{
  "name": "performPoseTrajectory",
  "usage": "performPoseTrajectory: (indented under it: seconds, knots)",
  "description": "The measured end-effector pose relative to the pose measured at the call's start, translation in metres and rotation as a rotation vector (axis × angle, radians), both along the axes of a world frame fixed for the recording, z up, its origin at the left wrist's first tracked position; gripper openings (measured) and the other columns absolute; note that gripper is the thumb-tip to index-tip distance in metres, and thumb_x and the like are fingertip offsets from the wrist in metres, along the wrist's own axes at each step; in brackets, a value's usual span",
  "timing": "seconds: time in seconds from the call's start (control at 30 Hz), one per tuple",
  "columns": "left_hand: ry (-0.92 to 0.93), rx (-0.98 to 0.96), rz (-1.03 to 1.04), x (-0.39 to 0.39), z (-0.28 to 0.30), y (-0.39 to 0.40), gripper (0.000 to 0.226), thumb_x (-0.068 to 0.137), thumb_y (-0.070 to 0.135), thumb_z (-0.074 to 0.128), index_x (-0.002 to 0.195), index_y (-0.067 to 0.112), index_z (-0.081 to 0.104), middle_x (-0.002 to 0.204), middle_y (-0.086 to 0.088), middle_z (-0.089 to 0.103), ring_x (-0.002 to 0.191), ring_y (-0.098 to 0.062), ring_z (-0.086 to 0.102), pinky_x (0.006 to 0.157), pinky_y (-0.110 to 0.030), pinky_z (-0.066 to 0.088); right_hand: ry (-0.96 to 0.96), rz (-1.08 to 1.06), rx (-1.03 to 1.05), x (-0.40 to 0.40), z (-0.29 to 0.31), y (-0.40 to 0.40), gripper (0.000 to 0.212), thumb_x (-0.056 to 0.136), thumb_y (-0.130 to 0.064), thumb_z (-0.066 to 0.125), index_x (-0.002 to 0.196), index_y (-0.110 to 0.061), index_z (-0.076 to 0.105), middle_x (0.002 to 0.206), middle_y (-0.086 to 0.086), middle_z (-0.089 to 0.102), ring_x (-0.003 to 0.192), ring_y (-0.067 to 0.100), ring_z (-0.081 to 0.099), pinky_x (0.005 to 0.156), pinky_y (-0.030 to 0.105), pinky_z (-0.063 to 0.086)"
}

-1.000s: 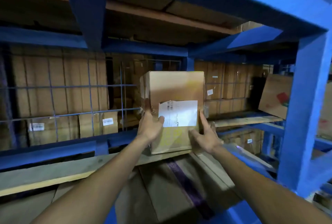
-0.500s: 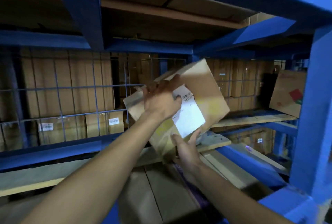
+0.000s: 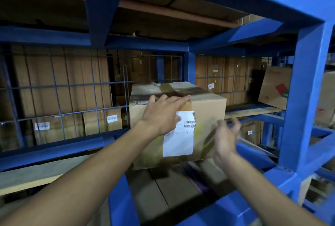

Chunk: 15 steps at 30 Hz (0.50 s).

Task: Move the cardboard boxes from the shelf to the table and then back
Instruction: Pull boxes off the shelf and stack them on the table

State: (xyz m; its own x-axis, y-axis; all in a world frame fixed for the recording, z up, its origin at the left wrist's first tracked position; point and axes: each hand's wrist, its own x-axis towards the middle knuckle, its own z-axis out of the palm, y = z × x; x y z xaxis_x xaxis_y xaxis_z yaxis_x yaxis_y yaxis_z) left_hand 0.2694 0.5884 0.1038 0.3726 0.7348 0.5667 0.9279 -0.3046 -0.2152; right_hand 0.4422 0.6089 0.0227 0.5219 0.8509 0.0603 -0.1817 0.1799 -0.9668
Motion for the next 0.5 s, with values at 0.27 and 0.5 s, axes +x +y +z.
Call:
performPoseTrajectory:
  seconds: [0.27, 0.5]
  knots:
    - [-0.238, -0.229, -0.207, -0.013, 0.020, -0.029, 0.044, 0.094, 0.053, 0.051, 0.137, 0.041, 0.052, 0.137, 0.009, 0.057, 0.126, -0.018, 0.048, 0.103, -0.044, 0.038, -0.856, 0.594, -0.195, 0.063, 0.121, 0.031, 0.046, 0.090, -0.040, 0.067, 0.135, -0.037, 0.056, 0.128, 0.004, 0.061, 0.107, 0.024, 0.063, 0.097, 0.043, 0.051]
    - [-0.550, -0.597, 0.220, -0.070, 0.050, 0.001, 0.068, 0.083, 0.066, 0.060, 0.139, 0.027, 0.053, 0.137, -0.001, 0.057, 0.123, -0.026, 0.055, 0.098, -0.031, 0.042, -1.074, 0.513, -0.135, 0.058, 0.107, 0.037, 0.067, 0.089, -0.067, 0.052, 0.149, -0.042, 0.037, 0.160, -0.003, 0.029, 0.144, 0.025, 0.031, 0.115, 0.043, 0.024]
